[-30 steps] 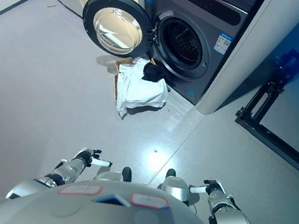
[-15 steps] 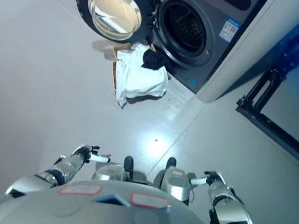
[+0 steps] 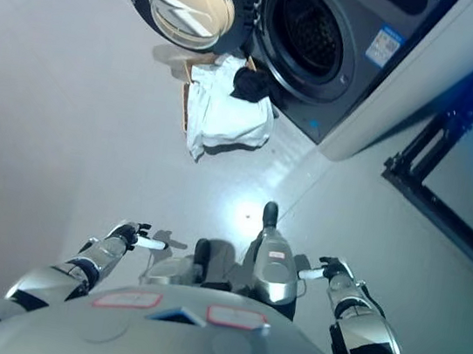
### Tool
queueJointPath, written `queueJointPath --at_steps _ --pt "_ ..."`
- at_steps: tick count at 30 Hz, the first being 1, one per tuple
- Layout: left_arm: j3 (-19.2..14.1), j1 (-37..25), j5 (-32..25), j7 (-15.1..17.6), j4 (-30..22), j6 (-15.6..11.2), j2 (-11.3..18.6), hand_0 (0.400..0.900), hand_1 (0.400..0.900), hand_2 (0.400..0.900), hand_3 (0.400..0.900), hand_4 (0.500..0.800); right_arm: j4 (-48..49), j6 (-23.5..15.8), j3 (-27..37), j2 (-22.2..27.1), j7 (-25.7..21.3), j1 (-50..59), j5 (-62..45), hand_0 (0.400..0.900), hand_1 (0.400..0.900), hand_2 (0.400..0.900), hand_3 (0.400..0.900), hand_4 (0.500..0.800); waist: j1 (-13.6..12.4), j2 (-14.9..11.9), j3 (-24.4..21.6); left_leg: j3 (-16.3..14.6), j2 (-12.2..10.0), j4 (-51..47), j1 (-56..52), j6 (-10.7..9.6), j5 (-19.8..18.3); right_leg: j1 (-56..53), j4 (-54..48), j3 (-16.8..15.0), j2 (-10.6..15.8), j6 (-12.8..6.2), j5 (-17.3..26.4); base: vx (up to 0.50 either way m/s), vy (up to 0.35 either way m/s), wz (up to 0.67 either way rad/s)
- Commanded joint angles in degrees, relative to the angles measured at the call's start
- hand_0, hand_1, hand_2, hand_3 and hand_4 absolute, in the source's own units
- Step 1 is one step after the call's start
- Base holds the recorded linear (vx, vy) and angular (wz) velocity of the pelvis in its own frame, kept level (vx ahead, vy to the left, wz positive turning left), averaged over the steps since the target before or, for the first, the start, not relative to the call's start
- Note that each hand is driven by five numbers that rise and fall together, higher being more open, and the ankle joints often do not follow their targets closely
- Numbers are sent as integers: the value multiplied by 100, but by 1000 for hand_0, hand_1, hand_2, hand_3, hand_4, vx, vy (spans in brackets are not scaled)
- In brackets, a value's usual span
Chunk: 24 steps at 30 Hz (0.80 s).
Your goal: Put the clothes in the basket into the washing machine.
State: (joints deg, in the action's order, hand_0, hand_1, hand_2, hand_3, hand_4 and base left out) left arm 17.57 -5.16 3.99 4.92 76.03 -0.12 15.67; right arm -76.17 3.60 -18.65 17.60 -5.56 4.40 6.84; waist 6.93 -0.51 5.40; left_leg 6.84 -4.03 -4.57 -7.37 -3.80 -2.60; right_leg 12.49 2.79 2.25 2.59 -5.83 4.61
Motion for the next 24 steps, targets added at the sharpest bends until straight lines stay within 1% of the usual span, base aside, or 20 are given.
queueJointPath --at_steps 1,2,3,4,5,6,7,8,9,11,13,15,17,18,19,20,21,22,23,24 --pt "-109 -348 -91 144 -157 -75 216 900 900 900 900 800 349 -167 -426 519 -68 439 158 900 900 900 900 800 -37 -57 -108 -154 336 1678 -502 83 -170 328 207 -154 -349 55 489 326 -282 16" --pt "-78 -352 -125 180 -263 -81 212 900 900 900 900 800 497 -176 -511 569 -86 495 219 900 900 900 900 800 -109 -157 -61 -211 364 2728 16 3 200 123 216 -132 -320 174 386 278 -309 11" --pt "-47 -376 -140 194 -392 -75 227 900 900 900 900 800 637 -173 -557 610 -87 528 231 900 900 900 900 800 -178 -260 49 -239 459 3412 467 -10 388 -54 187 -136 -269 245 305 199 -322 12" --pt "-4 -436 -195 237 -513 -84 239 900 900 900 900 800 793 -175 -618 676 -97 589 218 900 900 900 900 800 -271 -383 203 -256 537 4192 906 -10 544 -213 158 -163 -213 329 233 163 -302 10" --pt "19 -473 -244 282 -611 -94 241 900 900 900 900 800 934 -167 -659 730 -97 652 209 900 900 900 900 800 -368 -464 310 -357 614 4717 1216 -13 573 -307 167 -106 -175 395 140 150 -284 9" --pt "42 -500 -290 294 -699 -83 244 900 900 900 900 800 1020 -160 -689 773 -124 693 184 900 900 900 900 800 -429 -531 398 -538 514 4954 1520 18 610 -391 173 -71 -149 430 83 201 -252 10" --pt "95 -507 -310 309 -744 -105 240 900 900 900 900 800 1087 -153 -729 807 -138 754 168 900 900 900 900 800 -485 -591 433 -764 353 4914 1903 35 611 -463 162 -7 -114 471 -7 208 -183 3" --pt "110 -487 -319 311 -763 -98 245 900 900 900 900 800 1132 -138 -744 816 -141 798 122 900 900 900 900 800 -602 -581 496 -888 272 4620 2213 68 495 -582 148 4 -163 469 -98 229 -143 3" --pt "118 -491 -319 317 -775 -89 267 900 900 900 900 800 1192 -143 -771 831 -146 834 115 900 900 900 900 800 -640 -635 522 -935 207 4543 2448 54 539 -647 119 4 -136 465 -142 252 -87 4" --pt "163 -491 -266 344 -748 -76 329 900 900 900 900 800 1311 -171 -838 851 -144 901 81 900 900 900 900 800 -708 -617 522 -1116 -126 3433 2634 21 683 -794 55 72 -183 423 -314 316 -19 11" --pt "161 -497 -234 364 -732 -57 414 900 900 900 900 800 1428 -201 -927 862 -147 995 76 900 900 900 900 800 -831 -503 541 -1170 -318 1893 2577 -45 1002 -1028 -28 77 -279 345 -487 379 86 -6" --pt "140 -470 -220 352 -730 -65 487 900 900 900 900 800 1513 -242 -1025 873 -136 1090 85 900 900 900 900 800 -959 -403 536 -1124 -355 727 2575 -138 1362 -1240 -128 36 -378 303 -663 375 114 -16" --pt "113 -469 -209 339 -711 -69 533 900 900 900 900 800 1630 -282 -1072 910 -123 1146 69 900 900 900 900 800 -1040 -357 524 -1148 -397 122 2667 -223 1533 -1390 -201 -37 -393 261 -792 342 115 -16" --pt "82 -445 -204 337 -698 -69 557 900 900 900 900 800 1677 -300 -1100 920 -101 1204 57 900 900 900 900 800 -1077 -350 511 -1176 -418 96 2761 -248 1561 -1478 -238 -70 -372 214 -849 363 143 -35" --pt "18 -394 -218 321 -639 -78 578 900 900 900 900 800 1738 -322 -1176 917 -35 1258 96 900 900 900 900 800 -1125 -351 458 -1109 -446 91 2721 -209 1551 -1580 -239 -153 -391 192 -944 376 146 -50" --pt "-36 -370 -237 321 -604 -63 641 900 900 900 900 800 1792 -319 -1236 898 -17 1277 133 900 900 900 900 800 -1191 -372 434 -990 -445 120 2691 -211 1648 -1662 -194 -233 -396 194 -1040 588 206 -62" --pt "-35 -346 -231 313 -547 -69 709 900 900 900 900 800 1891 -367 -1281 840 -13 1270 186 900 900 900 900 800 -1324 -498 378 -835 -441 394 2745 -172 1743 -1761 113 -295 -361 189 -1277 441 144 -39" --pt "-34 -346 -232 312 -546 -70 715 900 900 900 900 800 1893 -366 -1278 835 -13 1268 188 900 900 900 900 800 -1325 -515 373 -840 -430 420 2759 -169 1725 -1744 143 -296 -348 186 -1303 585 217 -32" --pt "-40 -412 -219 304 -478 -39 817 900 900 900 900 800 1972 -381 -1342 729 10 1267 316 900 900 900 900 800 -1445 -698 420 -879 -277 706 2719 45 1465 -1509 1348 -168 -140 -40 -1153 319 183 -13" --pt "-22 -485 -247 320 -494 -44 914 900 900 900 900 800 2043 -401 -1427 684 6 1367 385 900 900 900 900 800 -1438 -738 556 -865 -238 857 2711 155 1339 -977 2205 -189 -83 -166 -657 309 183 -15"
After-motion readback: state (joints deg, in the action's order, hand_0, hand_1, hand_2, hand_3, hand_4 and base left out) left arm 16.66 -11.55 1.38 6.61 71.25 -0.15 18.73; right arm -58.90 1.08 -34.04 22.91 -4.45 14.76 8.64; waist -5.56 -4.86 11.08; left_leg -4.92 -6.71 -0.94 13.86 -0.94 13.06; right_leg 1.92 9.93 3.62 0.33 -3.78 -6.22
